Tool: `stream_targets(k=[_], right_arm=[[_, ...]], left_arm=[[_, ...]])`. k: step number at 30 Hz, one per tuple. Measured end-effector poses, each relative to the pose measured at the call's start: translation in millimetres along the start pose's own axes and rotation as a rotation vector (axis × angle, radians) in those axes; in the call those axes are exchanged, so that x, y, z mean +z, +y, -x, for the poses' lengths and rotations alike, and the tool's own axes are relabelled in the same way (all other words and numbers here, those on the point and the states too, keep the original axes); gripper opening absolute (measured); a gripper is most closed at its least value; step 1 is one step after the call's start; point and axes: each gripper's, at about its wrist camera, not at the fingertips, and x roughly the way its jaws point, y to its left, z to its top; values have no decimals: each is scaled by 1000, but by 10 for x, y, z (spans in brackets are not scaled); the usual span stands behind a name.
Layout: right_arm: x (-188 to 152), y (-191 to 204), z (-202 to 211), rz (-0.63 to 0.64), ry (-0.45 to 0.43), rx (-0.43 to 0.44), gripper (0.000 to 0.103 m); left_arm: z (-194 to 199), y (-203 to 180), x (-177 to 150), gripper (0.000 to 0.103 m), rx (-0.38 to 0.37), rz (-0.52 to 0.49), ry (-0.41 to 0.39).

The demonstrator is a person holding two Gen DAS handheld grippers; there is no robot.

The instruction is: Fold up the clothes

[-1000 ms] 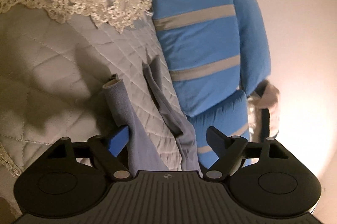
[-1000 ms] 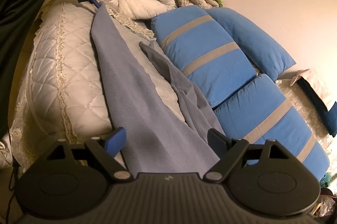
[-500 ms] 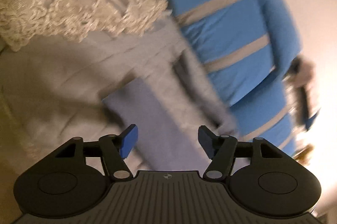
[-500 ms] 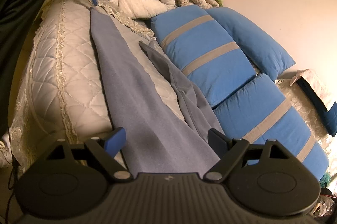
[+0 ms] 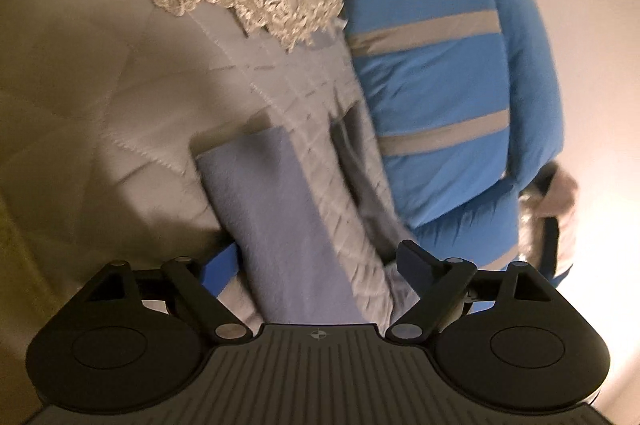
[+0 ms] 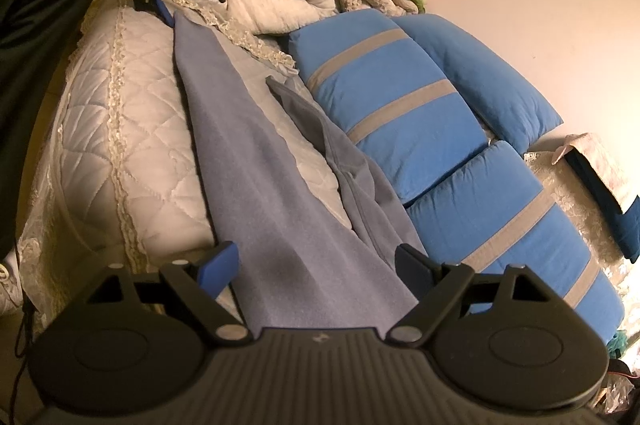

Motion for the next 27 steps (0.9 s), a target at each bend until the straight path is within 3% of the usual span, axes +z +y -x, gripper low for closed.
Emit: stream_targets(k=[2,4,5,8,14,23,26,27], right_arm=[[-3,-14,3,-8,0,-1,92],[-4,-26,9,-16,-1,-2,92],[-2,-29,12,-17,-2,-2,92],[-6,-22,37,-12,-14,18,92],[-6,55,49,28,-22,67,94],[-32,63,52,28,-12,60,95],[-47,48,63,21,-12,54,95],[-50,39,69,17,-13,50,96]], left_arm=[[-9,-12,4,78,-3,5,-24],[10,-15,23,11,46,12,-29],[40,-12,38,7,74,6,-34],[139,0,81,3,156,-17,-54],[284,-67,108,2,235,-96,-76],[263,-212,179,4,338,-146,-78],[261,-506,91,16,374,-278,-90],[261,-607,59,27,385,-324,-94]])
